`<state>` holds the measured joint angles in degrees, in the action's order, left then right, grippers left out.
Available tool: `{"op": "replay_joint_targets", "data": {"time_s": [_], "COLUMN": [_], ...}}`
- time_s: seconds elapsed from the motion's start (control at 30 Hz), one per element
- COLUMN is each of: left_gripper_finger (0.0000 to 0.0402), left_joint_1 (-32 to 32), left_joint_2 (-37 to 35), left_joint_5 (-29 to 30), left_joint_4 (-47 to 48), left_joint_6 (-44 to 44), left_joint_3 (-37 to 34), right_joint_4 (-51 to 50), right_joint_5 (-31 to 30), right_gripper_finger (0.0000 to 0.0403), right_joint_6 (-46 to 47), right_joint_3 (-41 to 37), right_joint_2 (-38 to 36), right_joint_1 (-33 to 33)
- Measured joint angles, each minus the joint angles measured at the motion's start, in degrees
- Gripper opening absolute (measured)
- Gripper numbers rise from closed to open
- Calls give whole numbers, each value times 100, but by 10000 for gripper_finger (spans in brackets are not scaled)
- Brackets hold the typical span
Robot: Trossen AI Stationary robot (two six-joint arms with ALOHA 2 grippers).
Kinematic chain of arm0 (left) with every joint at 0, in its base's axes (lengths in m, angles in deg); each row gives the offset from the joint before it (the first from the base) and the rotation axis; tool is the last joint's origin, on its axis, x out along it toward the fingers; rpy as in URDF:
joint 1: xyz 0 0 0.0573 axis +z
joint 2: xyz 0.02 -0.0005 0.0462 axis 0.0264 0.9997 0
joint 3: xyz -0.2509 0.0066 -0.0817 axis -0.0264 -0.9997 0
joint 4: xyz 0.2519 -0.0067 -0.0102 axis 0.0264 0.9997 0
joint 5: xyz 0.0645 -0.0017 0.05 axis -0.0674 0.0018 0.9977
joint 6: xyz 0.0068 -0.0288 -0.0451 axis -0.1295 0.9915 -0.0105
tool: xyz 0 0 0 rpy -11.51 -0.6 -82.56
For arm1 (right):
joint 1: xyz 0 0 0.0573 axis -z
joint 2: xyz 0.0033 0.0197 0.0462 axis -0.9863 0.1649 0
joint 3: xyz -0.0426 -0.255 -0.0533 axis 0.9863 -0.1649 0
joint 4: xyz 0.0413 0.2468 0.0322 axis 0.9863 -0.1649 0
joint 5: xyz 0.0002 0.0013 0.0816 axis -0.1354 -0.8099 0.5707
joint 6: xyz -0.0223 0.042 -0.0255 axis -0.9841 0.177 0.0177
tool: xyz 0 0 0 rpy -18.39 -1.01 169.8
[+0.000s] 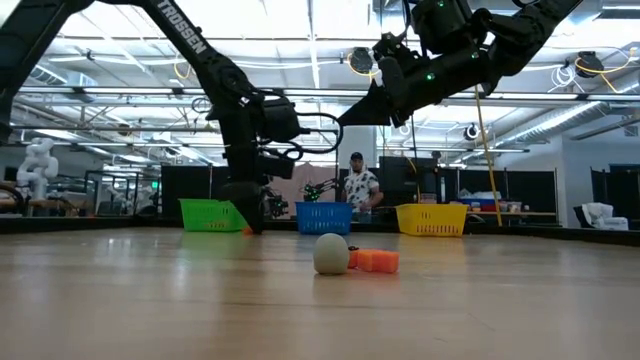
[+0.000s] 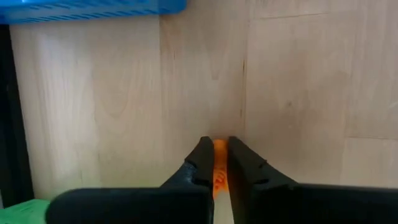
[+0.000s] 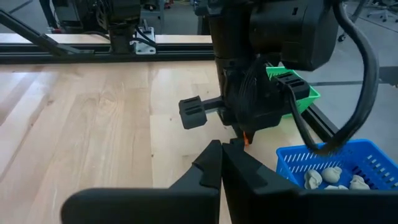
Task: Sort Halloween decoration
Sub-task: Put the orange skeleton toy into the green bin
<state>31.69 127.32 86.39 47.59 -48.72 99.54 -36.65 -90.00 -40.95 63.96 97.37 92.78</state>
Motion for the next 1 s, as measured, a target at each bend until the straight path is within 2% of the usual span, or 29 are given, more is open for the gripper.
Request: {"op": "replay_joint_targets", "data": {"time_s": [0.17,0.43,0.6,0.7,0.77,0.87,1.0], "left_gripper_finger": [6,3,3,2,2,2,2], "left_joint_1": [-153,-291,132,628,937,1287,1589], "left_joint_2": [-185,-1303,-1847,-1886,-1782,-1513,-1086], "left_joint_5": [23,-25,373,376,168,-185,-240], "left_joint_4": [103,544,843,951,903,712,566], "left_joint_6": [272,1170,2048,2259,2256,2147,2077], "left_joint_3": [191,228,179,170,100,28,8], "right_joint_4": [-15,-118,-127,-116,-97,-85,-83], "right_joint_5": [0,2,4,13,31,68,138], "right_gripper_finger": [0,0,0,0,0,0,0], "right_joint_6": [0,16,45,95,146,151,146], "right_joint_3": [0,0,0,0,0,0,0], "right_joint_2": [0,0,0,0,0,0,0], "right_joint_1": [0,0,0,0,0,0,0]}}
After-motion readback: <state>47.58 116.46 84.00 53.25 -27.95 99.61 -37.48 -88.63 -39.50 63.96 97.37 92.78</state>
